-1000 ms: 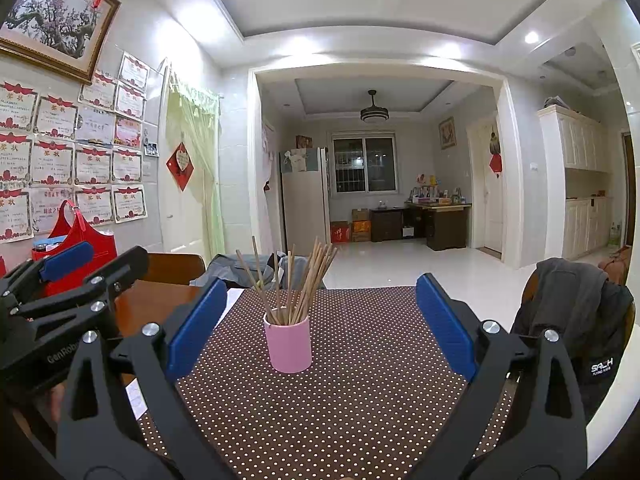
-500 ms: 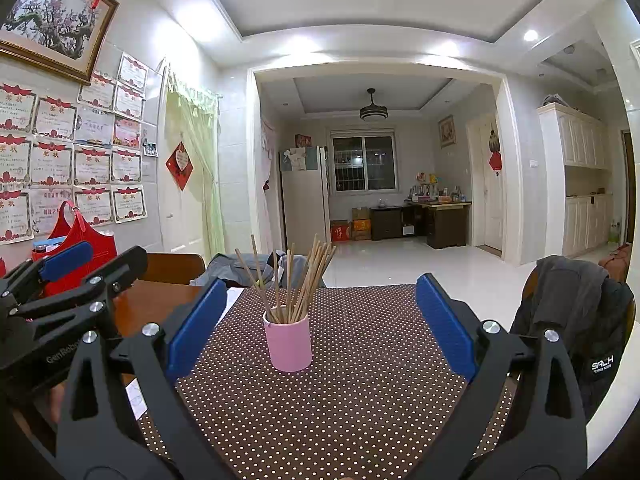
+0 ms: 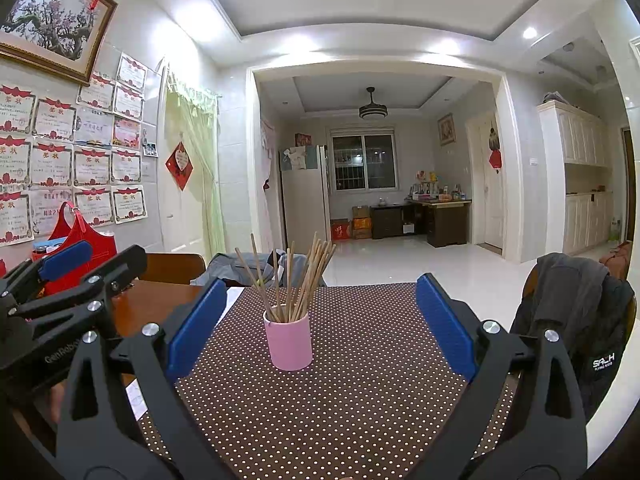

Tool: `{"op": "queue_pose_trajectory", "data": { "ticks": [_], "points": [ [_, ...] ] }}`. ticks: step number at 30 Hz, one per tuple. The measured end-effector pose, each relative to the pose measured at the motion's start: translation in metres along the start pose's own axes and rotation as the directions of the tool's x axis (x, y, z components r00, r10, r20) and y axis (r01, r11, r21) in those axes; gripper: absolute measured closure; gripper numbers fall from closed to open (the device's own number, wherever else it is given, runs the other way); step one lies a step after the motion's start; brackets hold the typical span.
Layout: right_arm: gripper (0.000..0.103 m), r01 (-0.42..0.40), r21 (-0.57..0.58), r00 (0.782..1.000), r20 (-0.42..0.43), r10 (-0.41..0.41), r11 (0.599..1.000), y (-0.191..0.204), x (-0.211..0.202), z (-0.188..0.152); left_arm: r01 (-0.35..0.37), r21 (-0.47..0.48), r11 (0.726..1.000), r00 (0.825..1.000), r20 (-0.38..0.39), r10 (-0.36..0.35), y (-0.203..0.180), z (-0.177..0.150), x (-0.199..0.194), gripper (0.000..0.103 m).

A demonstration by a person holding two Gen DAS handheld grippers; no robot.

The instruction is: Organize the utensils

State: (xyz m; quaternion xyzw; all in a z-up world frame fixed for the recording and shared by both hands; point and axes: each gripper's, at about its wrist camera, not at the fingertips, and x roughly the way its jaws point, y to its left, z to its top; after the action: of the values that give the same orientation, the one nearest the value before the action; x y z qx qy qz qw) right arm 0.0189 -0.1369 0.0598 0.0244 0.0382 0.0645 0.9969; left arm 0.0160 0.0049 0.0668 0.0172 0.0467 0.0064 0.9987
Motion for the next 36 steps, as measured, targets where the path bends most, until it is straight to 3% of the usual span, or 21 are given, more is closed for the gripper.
{"op": "queue_pose_trajectory", "data": {
  "ticks": [36],
  "points": [
    [0.009, 0.002, 0.008, 1.000, -0.006, -0.002, 1.000, 0.0026, -0.0012, -0.0004, 0.001, 0.001, 1.000, 1.000, -0.002, -0.001, 0.0009, -0.0005, -0.0005, 0.026]
  ]
}}
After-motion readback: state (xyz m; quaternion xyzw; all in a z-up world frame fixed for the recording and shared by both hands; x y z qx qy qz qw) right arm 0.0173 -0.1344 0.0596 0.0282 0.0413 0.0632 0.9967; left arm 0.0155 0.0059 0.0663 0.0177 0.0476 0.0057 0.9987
